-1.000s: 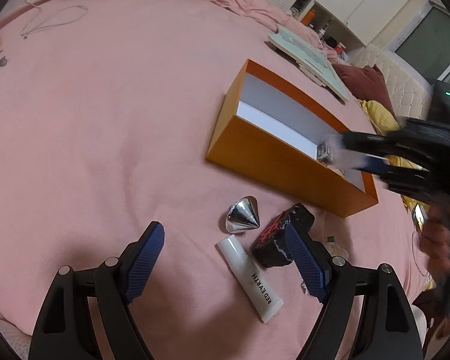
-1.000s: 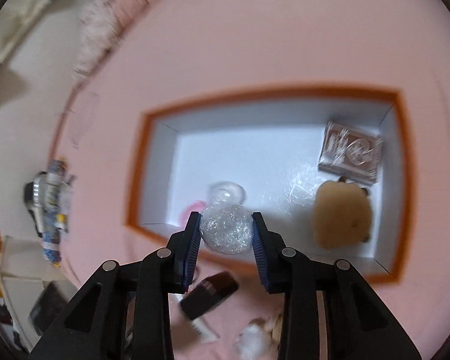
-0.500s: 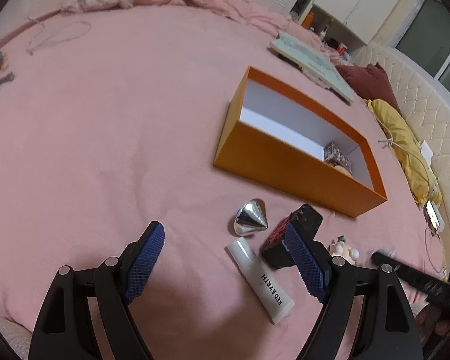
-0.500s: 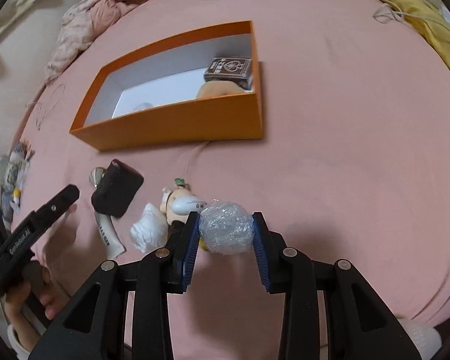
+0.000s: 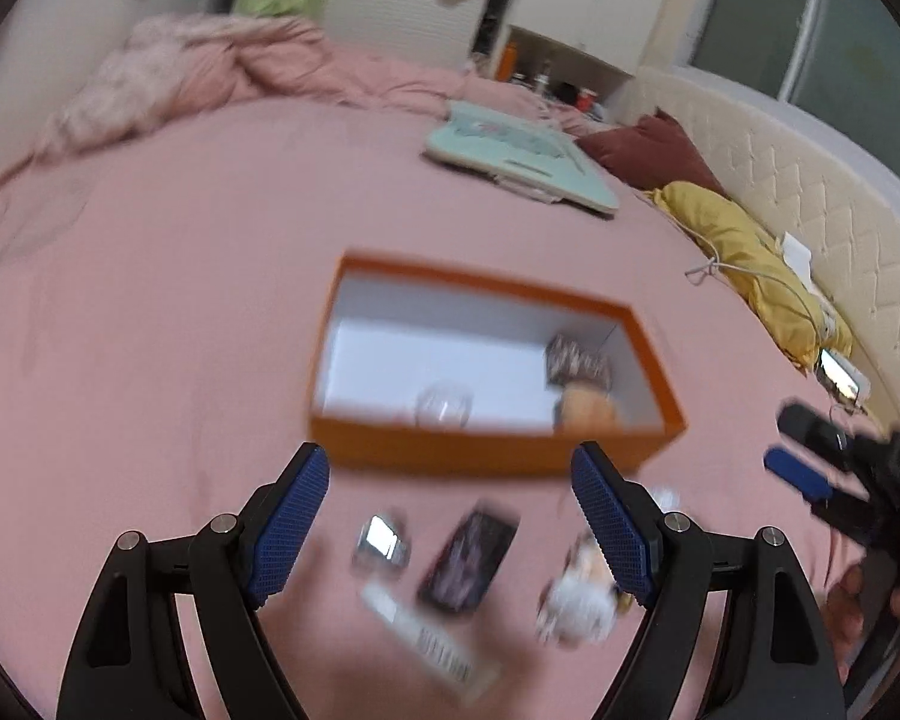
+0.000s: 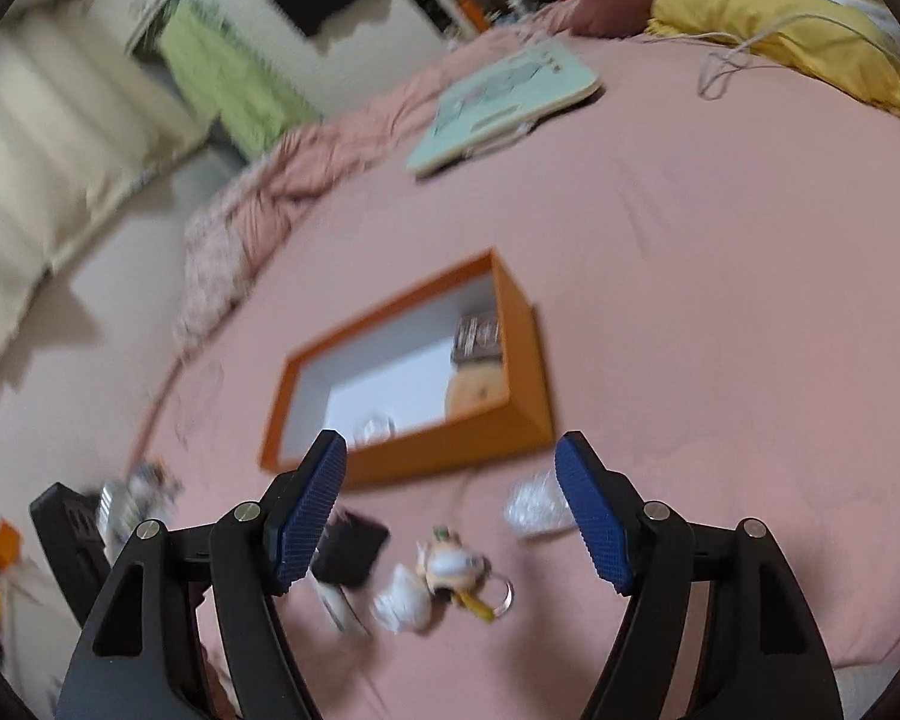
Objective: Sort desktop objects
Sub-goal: 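Grasp the clear plastic bag with right gripper and drop it beside the box, then grasp the clear heart-shaped piece with left gripper and set it on bed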
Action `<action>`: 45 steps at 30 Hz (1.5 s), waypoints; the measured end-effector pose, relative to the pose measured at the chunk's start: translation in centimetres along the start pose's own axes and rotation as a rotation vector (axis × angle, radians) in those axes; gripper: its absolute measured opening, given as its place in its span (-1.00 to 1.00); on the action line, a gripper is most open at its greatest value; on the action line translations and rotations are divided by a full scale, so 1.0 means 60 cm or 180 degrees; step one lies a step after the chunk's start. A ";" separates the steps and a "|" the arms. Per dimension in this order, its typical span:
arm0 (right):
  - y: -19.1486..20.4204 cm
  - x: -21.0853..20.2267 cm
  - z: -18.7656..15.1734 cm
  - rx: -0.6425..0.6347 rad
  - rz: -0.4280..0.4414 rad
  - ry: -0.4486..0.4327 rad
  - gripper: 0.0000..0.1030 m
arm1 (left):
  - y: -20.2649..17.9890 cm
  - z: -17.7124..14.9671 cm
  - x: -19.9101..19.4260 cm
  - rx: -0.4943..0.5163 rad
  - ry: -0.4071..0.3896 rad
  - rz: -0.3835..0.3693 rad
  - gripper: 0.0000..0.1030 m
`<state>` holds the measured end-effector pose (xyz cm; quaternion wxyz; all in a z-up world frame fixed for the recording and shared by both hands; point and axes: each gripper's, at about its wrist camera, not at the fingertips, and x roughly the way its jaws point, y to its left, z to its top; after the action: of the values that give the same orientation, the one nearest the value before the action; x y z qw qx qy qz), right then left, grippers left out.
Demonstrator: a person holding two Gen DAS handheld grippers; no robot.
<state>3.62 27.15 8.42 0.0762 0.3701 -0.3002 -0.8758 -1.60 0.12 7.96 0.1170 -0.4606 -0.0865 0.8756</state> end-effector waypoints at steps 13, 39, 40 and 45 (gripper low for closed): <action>-0.025 0.008 0.015 0.0318 0.0257 0.0140 0.41 | -0.062 0.097 0.210 0.0440 0.1252 0.0702 0.05; -0.022 0.024 0.001 0.0196 0.0039 0.0258 0.41 | -0.063 -0.053 0.009 0.0420 0.0882 -0.0352 -0.31; -0.020 0.025 0.000 0.0176 0.0020 0.0261 0.41 | -0.060 -0.068 0.006 0.0419 0.0917 -0.0389 -0.31; -0.011 0.032 -0.004 0.0042 -0.0102 0.0296 0.41 | -0.043 -0.133 -0.006 0.0385 0.1046 -0.0534 -0.14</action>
<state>2.48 26.89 6.72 0.0736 0.4157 -0.2960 -0.8568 5.52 2.86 4.41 0.2296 -0.5807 -0.0515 0.7794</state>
